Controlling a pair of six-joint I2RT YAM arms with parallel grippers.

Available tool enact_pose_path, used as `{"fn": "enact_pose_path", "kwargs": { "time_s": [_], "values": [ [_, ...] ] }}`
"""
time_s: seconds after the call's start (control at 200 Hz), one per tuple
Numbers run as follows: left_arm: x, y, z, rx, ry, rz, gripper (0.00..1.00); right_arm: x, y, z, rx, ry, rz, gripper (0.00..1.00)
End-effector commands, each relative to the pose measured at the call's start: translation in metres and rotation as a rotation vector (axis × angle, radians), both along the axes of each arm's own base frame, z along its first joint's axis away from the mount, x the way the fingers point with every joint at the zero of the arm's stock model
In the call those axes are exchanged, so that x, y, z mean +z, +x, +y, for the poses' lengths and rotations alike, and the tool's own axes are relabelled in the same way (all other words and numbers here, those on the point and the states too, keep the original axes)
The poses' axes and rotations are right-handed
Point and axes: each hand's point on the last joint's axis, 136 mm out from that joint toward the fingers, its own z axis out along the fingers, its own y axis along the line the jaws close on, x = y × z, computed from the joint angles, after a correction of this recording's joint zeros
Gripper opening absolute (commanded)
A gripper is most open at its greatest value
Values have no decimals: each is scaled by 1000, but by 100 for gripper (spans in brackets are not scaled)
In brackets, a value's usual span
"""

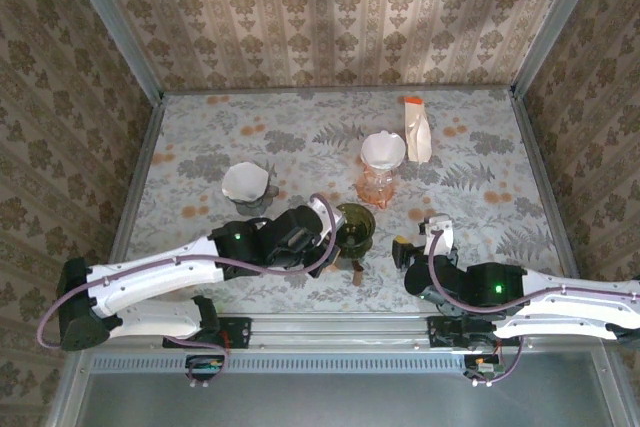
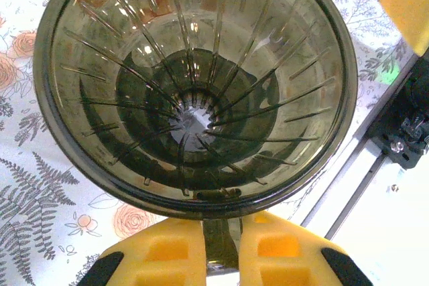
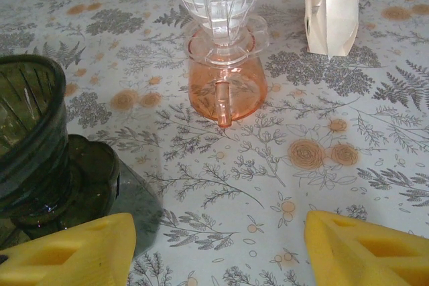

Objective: Place the coffee filter in the dripper

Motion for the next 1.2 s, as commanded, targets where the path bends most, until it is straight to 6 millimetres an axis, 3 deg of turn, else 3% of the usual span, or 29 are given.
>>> {"fn": "enact_pose_path", "kwargs": {
  "time_s": [0.0,0.425,0.625,0.82,0.855,0.88,0.89,1.055,1.195],
  "values": [
    [-3,2,-2,-13,14,-42,0,-4,1,-11,-25,-39,-19,69],
    [-15,4,2,5,40,-40,0,-5,0,-14,-32,-36,-17,69],
    [-11,4,5,22,24,-46,33,-6,0,-14,-28,-26,-16,69],
    [2,4,7,37,-8,-61,55,-6,0,-12,-21,-27,-13,71],
    [6,5,8,44,-18,-68,74,-6,0,-12,-21,-26,-13,70],
    [9,5,8,45,-29,-71,97,-6,0,-12,-20,-26,-13,70],
    [10,5,8,47,-32,-71,99,-6,0,-12,-21,-27,-13,70],
    [40,11,16,85,-94,-115,100,-5,0,-10,-14,-23,-13,70],
    [74,23,35,169,-169,-201,100,-2,1,-4,-4,-5,-22,71]
  ]
}}
